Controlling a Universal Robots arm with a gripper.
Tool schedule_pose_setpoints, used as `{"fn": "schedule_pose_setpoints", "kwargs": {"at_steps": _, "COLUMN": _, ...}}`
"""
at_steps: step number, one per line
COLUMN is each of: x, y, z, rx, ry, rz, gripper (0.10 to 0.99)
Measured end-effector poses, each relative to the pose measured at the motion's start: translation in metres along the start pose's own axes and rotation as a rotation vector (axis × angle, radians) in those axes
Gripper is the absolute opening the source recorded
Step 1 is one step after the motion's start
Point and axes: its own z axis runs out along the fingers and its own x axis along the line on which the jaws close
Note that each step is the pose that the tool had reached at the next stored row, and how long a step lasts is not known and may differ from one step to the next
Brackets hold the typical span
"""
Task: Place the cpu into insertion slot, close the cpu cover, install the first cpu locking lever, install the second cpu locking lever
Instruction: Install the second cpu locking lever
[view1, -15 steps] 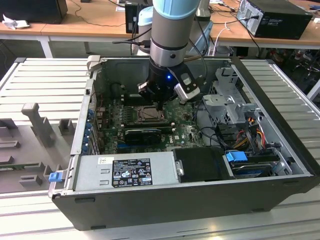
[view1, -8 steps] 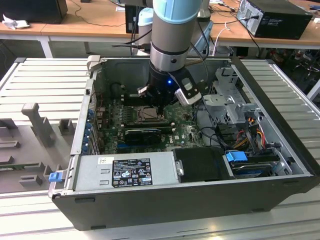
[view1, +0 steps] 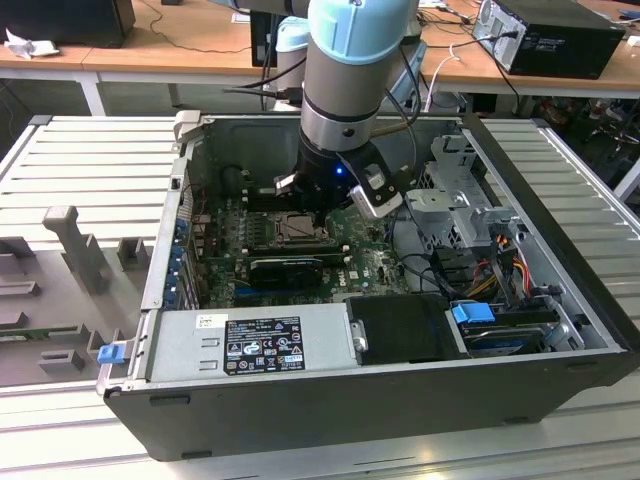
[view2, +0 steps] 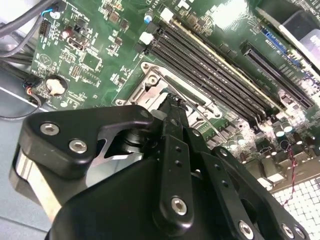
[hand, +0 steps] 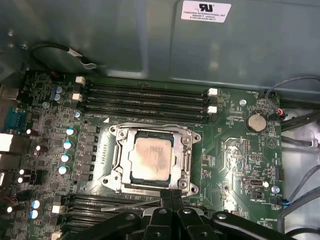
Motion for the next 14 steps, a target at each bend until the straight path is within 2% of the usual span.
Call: {"fn": "schedule_pose_setpoints", "kwargs": {"at_steps": 14, "x": 0.0010, "y": -0.0019, "z": 0.0004, "rx": 0.000, "ry": 0.0000, "rz": 0.000, "gripper": 0.106}}
